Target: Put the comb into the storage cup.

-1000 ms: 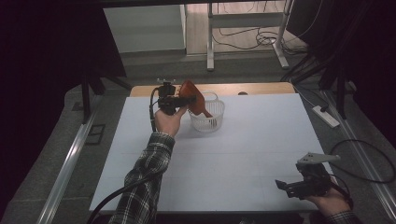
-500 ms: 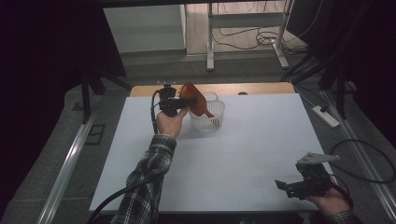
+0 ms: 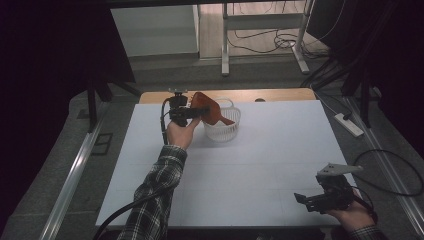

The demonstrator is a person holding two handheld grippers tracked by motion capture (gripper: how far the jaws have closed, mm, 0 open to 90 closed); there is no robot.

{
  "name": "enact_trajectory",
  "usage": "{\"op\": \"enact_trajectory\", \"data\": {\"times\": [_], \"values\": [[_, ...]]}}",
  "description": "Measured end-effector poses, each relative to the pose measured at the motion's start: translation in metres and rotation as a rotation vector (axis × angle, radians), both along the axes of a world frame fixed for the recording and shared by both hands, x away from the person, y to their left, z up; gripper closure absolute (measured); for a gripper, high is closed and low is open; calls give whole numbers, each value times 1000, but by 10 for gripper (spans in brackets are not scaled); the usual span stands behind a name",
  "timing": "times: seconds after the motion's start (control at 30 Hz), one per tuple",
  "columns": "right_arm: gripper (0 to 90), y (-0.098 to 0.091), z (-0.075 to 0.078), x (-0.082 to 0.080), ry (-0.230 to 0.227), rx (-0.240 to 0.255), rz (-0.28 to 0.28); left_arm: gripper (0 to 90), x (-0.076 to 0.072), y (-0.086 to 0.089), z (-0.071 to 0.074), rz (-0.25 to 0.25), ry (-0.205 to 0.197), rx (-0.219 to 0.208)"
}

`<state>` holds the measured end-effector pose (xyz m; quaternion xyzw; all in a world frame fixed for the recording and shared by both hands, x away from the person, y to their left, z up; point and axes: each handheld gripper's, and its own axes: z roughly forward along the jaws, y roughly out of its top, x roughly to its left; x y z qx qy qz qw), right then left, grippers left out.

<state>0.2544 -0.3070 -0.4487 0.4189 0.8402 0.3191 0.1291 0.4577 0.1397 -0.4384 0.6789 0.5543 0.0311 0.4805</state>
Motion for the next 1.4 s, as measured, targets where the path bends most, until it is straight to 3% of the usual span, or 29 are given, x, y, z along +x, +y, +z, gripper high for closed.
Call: {"op": "enact_trajectory", "data": {"times": [0.2,0.7,1.03,1.4], "values": [[9,0,0,0,2,-4,2,392,0,2,-3,4,3,12],[8,0,0,0,3,-4,1,233,1,-4,-1,-14,-18,94],[8,0,0,0,3,-5,5,157,-1,0,5,-24,-47,117],[8,1,0,0,0,-8,5,93,-5,4,9,-57,-46,145]]}}
